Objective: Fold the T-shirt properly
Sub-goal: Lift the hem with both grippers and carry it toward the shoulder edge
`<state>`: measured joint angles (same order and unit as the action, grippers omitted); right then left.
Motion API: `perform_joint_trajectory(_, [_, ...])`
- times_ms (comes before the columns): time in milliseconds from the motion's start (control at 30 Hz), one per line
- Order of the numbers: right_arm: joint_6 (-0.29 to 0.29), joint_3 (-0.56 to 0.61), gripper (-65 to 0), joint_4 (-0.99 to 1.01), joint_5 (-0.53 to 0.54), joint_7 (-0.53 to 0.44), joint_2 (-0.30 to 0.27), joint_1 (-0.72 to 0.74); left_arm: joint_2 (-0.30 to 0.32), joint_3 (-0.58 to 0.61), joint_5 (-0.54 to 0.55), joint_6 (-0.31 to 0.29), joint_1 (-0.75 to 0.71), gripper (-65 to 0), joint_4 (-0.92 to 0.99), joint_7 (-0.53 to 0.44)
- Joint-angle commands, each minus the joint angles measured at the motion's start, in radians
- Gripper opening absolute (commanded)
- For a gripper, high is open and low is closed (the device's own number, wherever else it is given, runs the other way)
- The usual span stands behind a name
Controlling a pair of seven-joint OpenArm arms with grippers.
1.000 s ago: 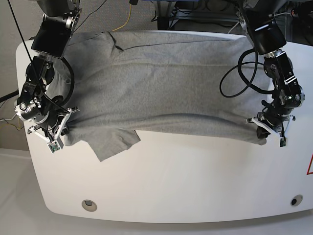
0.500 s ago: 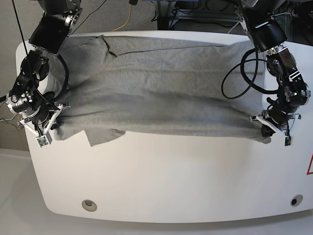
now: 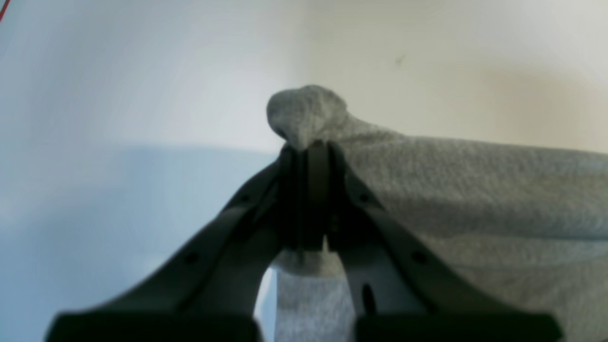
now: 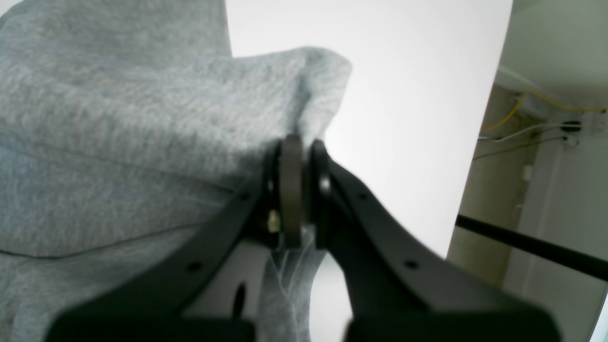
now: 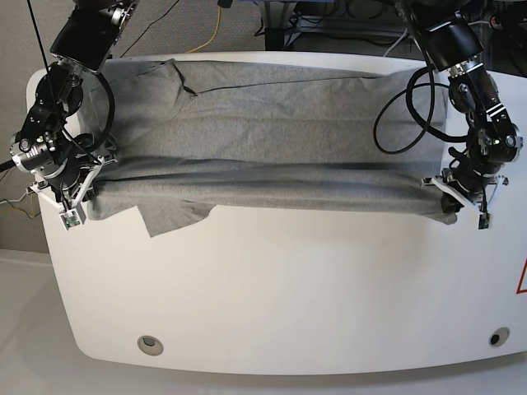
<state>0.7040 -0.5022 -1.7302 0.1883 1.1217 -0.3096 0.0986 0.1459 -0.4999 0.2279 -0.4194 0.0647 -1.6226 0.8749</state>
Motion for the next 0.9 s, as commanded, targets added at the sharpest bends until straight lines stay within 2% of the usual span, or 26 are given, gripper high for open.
perform_joint_trajectory(0, [-0.01, -0.008, -65.0, -0.027, -0.013, -0.007, -0.023, 0.003, 0.021, -0.006, 0.034, 0.006, 0.005, -62.4, -0.025, -0.023])
perform_joint_trajectory(233, [-0.01, -0.009, -65.0, -0.035, -0.014, 0.039, -0.026, -0.006, 0.022, -0.006, 0.078, 0.006, -0.03, -62.4, -0.026, -0.023])
perform_joint_trajectory(600, [-0.014, -0.011, -65.0, -0.067, -0.017, 0.045, -0.032, -0.059, 0.021, -0.006, 0.08, 0.006, -0.082, -62.4, -0.026, -0.026])
perform_joint_trajectory(767, [-0.059, -0.011, -65.0, -0.069, -0.017, 0.045, -0.046, -0.086, 0.019, -0.006, 0.08, 0.006, -0.102, -62.4, -0.026, -0.026])
perform_joint_trajectory(867, [-0.066, -0.011, -65.0, -0.069, -0.016, 0.045, -0.05, -0.106, 0.019, -0.006, 0.08, 0.006, -0.118, -62.4, -0.026, -0.026])
